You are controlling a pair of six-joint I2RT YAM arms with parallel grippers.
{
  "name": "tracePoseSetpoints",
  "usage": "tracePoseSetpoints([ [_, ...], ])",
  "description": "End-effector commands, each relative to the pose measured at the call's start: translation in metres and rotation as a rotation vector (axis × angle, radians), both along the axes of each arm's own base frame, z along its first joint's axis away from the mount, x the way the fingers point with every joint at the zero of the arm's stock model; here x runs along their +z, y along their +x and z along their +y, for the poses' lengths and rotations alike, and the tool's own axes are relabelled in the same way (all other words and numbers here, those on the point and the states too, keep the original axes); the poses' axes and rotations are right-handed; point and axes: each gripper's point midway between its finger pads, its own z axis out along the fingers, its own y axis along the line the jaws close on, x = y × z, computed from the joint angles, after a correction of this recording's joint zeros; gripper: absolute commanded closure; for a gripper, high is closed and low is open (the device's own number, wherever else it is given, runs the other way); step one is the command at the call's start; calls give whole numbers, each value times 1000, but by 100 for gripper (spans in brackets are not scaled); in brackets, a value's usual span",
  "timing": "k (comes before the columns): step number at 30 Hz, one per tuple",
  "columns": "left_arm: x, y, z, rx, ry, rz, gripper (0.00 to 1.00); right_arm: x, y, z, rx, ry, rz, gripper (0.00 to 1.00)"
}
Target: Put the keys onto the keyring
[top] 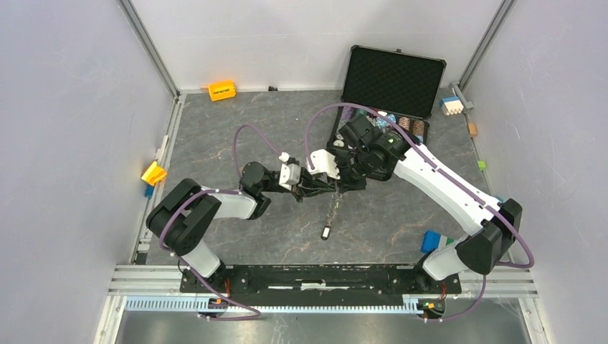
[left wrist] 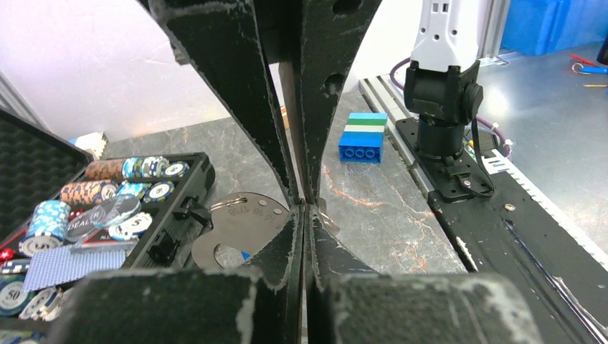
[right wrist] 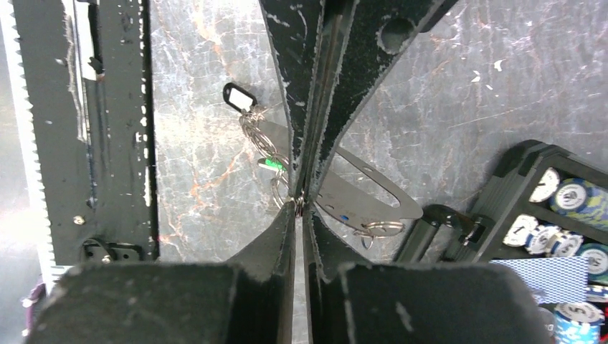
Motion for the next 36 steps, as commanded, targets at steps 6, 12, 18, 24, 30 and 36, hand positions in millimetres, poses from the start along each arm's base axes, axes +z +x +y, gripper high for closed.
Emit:
tracePoseSetpoints([
  [6,39,18,13,95,-73,114,98,25,11,-8,-52,130,-47,63],
  [12,61,15,18,112,-120,153,98,33,7,-10,-29,251,-36,53],
  [18,71,9,21,90,-137,173,98,35,9,-1,-24,362,-64,48],
  [24,74,5,21,68,-148,187,98,41,10,8,-1,470,-82,48],
  [30,74,2,21,59,-146,184,98,40,8,13,21,491,-55,51],
  [36,71,2,21,53,-139,186,98,37,8,16,33,504,-31,63],
])
